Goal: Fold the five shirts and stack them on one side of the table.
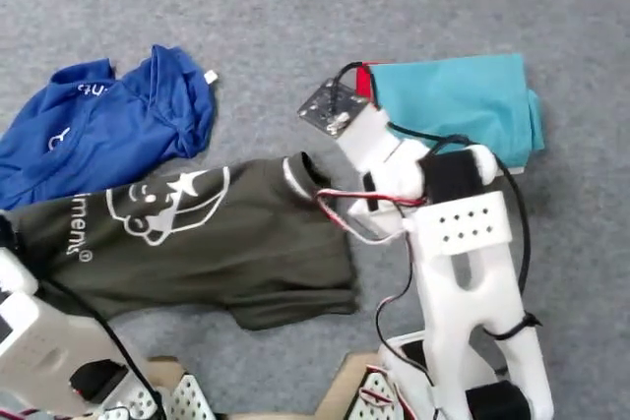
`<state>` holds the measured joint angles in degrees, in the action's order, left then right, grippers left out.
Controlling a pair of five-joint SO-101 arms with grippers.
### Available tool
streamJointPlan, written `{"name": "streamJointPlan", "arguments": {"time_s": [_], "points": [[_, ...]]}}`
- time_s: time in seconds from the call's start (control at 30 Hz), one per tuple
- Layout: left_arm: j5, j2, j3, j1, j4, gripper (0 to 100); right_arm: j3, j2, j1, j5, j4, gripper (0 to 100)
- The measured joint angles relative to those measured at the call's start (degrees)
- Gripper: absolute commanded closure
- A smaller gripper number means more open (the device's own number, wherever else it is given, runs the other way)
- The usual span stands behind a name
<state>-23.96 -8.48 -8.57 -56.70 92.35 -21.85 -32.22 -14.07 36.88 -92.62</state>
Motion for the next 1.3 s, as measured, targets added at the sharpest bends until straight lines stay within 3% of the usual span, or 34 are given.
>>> {"name": "streamJointPlan", "arguments": {"time_s": [0.1,0.23,0.3,0.47,0.63,0.77,0.93,1.1,1.3], "points": [[-2.2,0.0,1.0,0.8,2.5,91,0.0,0.0,-4.3,-0.2,1.8,80.9],[-2.2,0.0,1.8,1.0,3.4,76,0.0,2.9,-9.6,-5.3,6.9,99.1],[0.1,0.0,2.7,0.0,3.4,76,0.0,6.2,-11.8,-8.3,9.6,95.7],[1.8,0.0,6.9,-2.3,3.8,77,3.3,19.3,-15.9,-10.8,16.8,98.2],[1.9,0.0,7.7,-2.7,3.8,77,7.2,35.7,-15.5,-10.9,25.6,98.2],[1.9,0.0,7.7,-3.3,3.8,77,14.9,48.1,-11.0,-11.0,29.2,98.2],[2.0,0.0,7.7,-4.6,3.8,77,25.1,58.8,-5.8,-11.0,29.3,98.2],[2.0,0.0,7.7,-4.9,2.5,77,33.6,60.2,-5.6,-10.1,21.4,98.5],[0.3,0.0,7.7,-5.9,2.5,77,36.9,53.3,-8.1,1.5,6.7,98.5]]}}
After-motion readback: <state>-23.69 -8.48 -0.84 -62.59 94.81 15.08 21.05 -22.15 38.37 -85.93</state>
